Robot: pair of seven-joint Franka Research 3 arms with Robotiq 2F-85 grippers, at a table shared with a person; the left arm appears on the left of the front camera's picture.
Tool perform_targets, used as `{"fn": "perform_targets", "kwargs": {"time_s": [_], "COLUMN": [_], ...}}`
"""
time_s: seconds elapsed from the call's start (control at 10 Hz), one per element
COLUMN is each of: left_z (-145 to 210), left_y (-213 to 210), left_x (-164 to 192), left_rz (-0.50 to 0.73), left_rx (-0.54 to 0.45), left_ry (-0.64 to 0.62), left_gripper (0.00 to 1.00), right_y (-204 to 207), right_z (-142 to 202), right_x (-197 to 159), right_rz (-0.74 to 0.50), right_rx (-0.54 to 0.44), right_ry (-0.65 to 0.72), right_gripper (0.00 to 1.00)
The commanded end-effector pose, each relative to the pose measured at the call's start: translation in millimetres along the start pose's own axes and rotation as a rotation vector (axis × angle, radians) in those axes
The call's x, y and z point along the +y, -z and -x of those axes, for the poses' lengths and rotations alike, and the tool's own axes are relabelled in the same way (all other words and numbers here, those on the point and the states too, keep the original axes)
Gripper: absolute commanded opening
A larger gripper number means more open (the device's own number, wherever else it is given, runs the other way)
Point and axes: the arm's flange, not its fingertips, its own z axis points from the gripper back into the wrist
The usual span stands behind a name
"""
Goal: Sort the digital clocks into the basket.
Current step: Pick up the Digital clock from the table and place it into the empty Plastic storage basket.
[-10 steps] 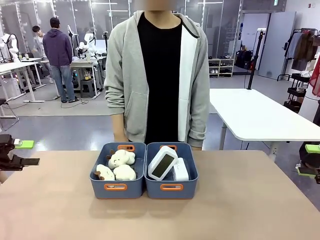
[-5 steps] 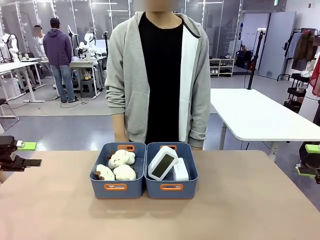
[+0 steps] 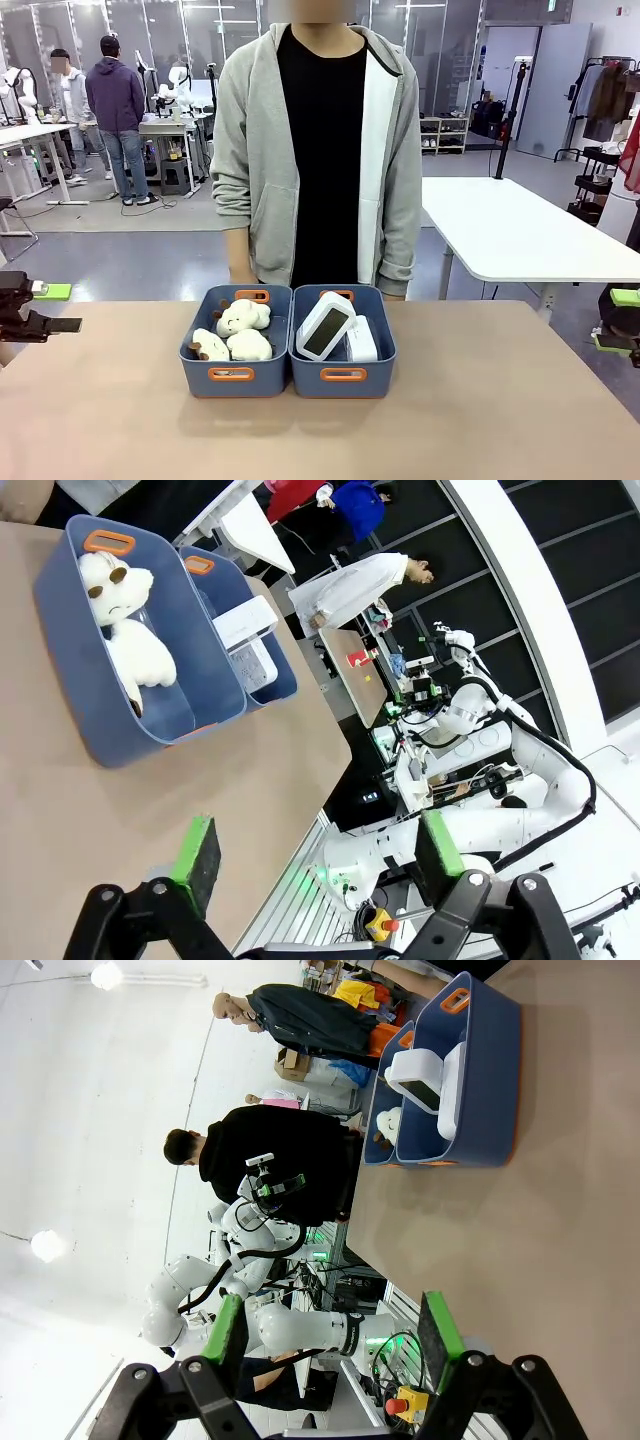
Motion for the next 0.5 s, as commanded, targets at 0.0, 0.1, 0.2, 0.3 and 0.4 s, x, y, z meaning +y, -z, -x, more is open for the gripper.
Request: {"fn": "perform_targets", "kwargs": {"time_s": [0.0, 0.1, 0.2, 0.3, 0.4], "left_z": [-2.2, -2.2, -2.2, -2.2, -2.2], "left_y": [0.5, 0.5, 0.5, 0.5, 0.5], "left_x": [-5.7, -5.7, -5.7, -5.7, -5.7], "left_rz": [0.011, 0.011, 0.011, 0.011, 0.011], "left_rx": [-0.005, -0.005, -0.005, -0.005, -0.005], "left_ry": [-0.018, -0.018, -0.018, -0.018, -0.018], "left_gripper": [1.00, 1.00, 1.00, 1.00, 1.00], "right_y": [-0.1, -0.1, -0.1, -0.1, -0.1], "right_z": [2.7, 2.7, 2.7, 2.7, 2.7], "right_x": [1.3, 1.3, 1.3, 1.3, 1.3], "right_rz": [-0.004, -0.004, -0.004, -0.004, -0.004], "right_rx": [0.004, 0.004, 0.004, 0.004, 0.004], "right_ry": [-0.007, -0.007, -0.007, -0.007, -0.007], "right_gripper": [0.87, 0.87, 0.87, 0.87, 0.87]}}
